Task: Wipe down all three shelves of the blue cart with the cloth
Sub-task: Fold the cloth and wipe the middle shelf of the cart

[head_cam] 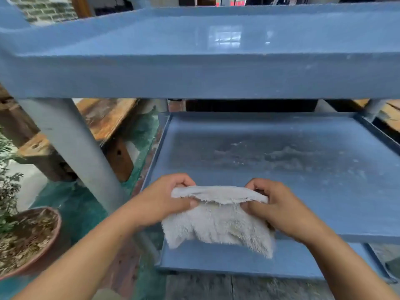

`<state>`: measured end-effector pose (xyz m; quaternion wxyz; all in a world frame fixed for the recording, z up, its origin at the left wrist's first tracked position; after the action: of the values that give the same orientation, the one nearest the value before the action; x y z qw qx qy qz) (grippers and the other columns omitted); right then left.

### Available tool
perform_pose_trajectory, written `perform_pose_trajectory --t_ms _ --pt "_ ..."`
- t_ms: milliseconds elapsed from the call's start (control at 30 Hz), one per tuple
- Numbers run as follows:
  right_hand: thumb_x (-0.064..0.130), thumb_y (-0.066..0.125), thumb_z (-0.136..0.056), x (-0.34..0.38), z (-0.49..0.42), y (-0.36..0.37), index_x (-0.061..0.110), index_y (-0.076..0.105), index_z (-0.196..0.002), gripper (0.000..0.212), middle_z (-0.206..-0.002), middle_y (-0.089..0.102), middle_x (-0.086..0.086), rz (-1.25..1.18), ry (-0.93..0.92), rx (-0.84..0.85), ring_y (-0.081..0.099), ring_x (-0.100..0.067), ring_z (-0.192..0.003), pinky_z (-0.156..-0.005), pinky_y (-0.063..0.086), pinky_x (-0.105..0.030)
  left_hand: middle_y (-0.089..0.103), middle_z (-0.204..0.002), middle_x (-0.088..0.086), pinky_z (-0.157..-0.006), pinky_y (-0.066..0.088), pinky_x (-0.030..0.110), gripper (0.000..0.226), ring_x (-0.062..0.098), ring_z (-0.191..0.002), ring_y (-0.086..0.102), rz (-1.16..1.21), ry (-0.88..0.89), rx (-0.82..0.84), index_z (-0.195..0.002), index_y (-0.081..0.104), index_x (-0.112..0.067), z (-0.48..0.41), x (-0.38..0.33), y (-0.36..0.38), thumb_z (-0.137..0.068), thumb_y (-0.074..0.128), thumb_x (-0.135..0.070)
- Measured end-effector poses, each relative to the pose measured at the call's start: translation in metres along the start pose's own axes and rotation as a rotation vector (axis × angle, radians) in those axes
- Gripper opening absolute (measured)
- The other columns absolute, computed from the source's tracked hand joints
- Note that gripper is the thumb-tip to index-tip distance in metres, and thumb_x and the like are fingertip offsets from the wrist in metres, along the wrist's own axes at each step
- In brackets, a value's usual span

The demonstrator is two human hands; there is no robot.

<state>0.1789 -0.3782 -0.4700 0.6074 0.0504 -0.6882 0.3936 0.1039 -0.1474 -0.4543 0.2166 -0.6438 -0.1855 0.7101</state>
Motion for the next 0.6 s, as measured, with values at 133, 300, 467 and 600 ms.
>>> perform_pose_trajectory --t_ms 133,300,467,600 --pt "0.016 0.074 -0.085 -0.042 -0.029 0.004 0.014 0.062 -0.081 0.013 -0.063 0.058 0.001 -0.020 0.025 -0.021 0.053 -0.015 -0.053 -0.044 0.039 -0.028 0.069 -0.088 -0.010 -0.066 0.046 0.020 0.024 0.005 -0.076 0.062 0.039 -0.001 -0.155 -0.096 0.068 -0.034 -0.026 0.030 0.003 -0.077 0.082 -0.034" --pt "0.032 0.079 -0.082 -0.036 -0.048 -0.004 0.016 0.055 -0.078 0.029 -0.076 0.067 -0.004 0.304 0.066 -0.060 0.065 -0.019 -0.070 -0.057 0.044 -0.031 0.064 -0.108 0.005 -0.081 0.044 0.029 0.023 0.020 -0.097 0.060 -0.145 -0.098 -0.257 -0.105 0.067 -0.021 -0.044 0.032 -0.003 -0.084 0.078 -0.021" --pt "0.042 0.065 -0.086 -0.029 -0.066 -0.003 0.021 0.051 -0.118 0.041 -0.121 0.058 -0.007 0.999 -0.065 -0.061 0.055 -0.032 -0.115 -0.086 0.046 -0.039 0.063 -0.112 0.009 -0.082 0.038 0.026 0.030 0.018 -0.097 0.056 -0.581 0.016 -0.177 -0.115 0.065 -0.009 -0.077 0.029 -0.004 -0.086 0.071 -0.016" --pt "0.043 0.056 -0.091 -0.011 -0.054 0.025 0.024 0.054 -0.130 0.043 -0.133 0.051 -0.002 0.899 -0.533 0.027 0.049 -0.027 -0.123 -0.102 0.042 -0.039 0.059 -0.114 0.014 -0.091 0.044 0.034 0.025 0.031 -0.106 0.058 -0.654 0.040 -0.275 -0.113 0.063 -0.008 -0.107 0.034 -0.022 -0.089 0.059 -0.014"
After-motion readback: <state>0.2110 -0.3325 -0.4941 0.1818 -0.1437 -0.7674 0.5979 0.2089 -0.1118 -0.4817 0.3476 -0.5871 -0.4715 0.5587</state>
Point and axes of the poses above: each hand's wrist, its own z-axis away from the middle knuckle, its own y-axis out of the palm, x = y × z, the point moved 6 cm from there along -z, towards the middle knuckle
